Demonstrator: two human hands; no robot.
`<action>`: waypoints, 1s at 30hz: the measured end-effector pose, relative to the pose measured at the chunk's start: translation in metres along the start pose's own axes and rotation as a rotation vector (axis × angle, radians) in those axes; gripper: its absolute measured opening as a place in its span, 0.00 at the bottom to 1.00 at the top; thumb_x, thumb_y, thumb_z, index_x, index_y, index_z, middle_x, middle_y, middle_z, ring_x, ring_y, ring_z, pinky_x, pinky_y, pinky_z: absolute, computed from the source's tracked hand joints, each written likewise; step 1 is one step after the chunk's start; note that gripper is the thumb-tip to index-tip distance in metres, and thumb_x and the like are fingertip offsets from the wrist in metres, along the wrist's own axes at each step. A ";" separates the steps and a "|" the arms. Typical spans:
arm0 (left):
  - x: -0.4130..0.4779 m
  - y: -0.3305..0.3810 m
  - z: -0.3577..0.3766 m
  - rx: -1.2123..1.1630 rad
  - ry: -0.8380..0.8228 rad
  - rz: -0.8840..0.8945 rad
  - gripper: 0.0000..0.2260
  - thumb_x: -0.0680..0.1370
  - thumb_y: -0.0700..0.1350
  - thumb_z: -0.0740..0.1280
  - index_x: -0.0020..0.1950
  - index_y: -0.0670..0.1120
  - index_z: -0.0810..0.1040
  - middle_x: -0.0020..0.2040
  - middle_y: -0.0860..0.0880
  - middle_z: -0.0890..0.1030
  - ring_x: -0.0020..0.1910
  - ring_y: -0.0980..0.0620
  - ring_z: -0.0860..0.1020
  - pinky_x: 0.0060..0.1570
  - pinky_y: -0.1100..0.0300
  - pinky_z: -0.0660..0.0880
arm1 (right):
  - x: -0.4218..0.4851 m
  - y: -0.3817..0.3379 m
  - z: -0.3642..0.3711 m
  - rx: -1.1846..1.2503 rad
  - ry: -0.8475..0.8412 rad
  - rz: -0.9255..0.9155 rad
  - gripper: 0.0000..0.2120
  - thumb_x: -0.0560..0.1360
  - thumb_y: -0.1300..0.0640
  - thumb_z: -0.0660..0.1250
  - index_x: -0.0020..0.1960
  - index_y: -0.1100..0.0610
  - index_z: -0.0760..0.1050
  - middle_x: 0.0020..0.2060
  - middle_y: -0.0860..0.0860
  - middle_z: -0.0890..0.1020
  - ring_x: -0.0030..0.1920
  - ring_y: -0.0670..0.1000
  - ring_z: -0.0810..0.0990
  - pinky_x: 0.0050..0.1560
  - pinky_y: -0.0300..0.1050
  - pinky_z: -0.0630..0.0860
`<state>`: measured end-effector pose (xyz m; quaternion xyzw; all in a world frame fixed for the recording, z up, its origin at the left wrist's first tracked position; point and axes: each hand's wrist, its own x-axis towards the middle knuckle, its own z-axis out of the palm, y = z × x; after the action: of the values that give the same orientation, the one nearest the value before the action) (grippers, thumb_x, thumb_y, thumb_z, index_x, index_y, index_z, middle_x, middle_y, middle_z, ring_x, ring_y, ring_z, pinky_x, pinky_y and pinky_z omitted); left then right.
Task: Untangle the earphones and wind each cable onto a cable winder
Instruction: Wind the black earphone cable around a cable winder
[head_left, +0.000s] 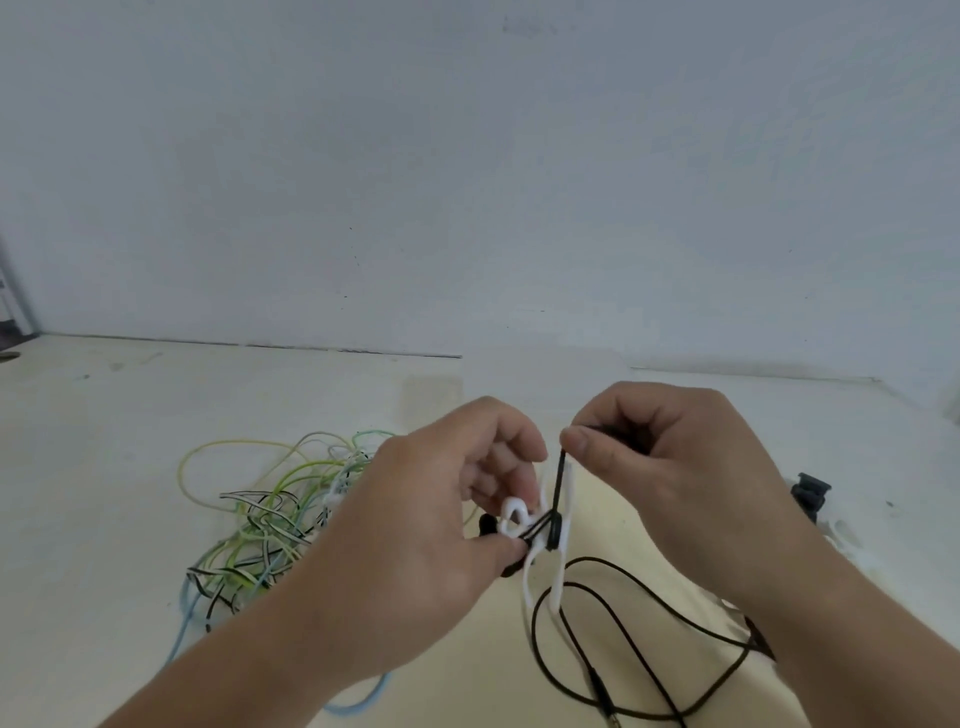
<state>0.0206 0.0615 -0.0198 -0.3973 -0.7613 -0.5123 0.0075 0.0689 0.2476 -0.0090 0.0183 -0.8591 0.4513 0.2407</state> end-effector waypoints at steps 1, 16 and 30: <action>0.001 0.000 -0.001 -0.044 0.008 -0.008 0.25 0.66 0.29 0.74 0.49 0.57 0.75 0.42 0.54 0.82 0.41 0.53 0.80 0.45 0.65 0.76 | 0.001 0.001 0.000 0.006 0.003 0.033 0.10 0.74 0.54 0.72 0.35 0.53 0.80 0.23 0.46 0.73 0.25 0.41 0.67 0.28 0.30 0.66; 0.009 -0.009 -0.009 -0.198 0.364 -0.082 0.22 0.65 0.25 0.75 0.47 0.49 0.77 0.40 0.49 0.82 0.38 0.50 0.82 0.41 0.56 0.80 | -0.002 0.013 0.005 0.123 -0.688 0.146 0.18 0.82 0.48 0.58 0.45 0.57 0.81 0.26 0.48 0.67 0.29 0.49 0.62 0.30 0.37 0.60; 0.010 -0.011 -0.015 -0.316 0.437 -0.153 0.18 0.68 0.25 0.73 0.49 0.45 0.79 0.38 0.49 0.82 0.35 0.52 0.82 0.36 0.64 0.78 | -0.001 0.000 -0.004 -0.027 -0.525 0.131 0.23 0.82 0.53 0.59 0.28 0.54 0.65 0.25 0.48 0.60 0.28 0.49 0.56 0.28 0.41 0.55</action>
<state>0.0010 0.0538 -0.0168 -0.2149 -0.6801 -0.6973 0.0708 0.0716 0.2508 -0.0078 0.0760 -0.8974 0.4341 -0.0200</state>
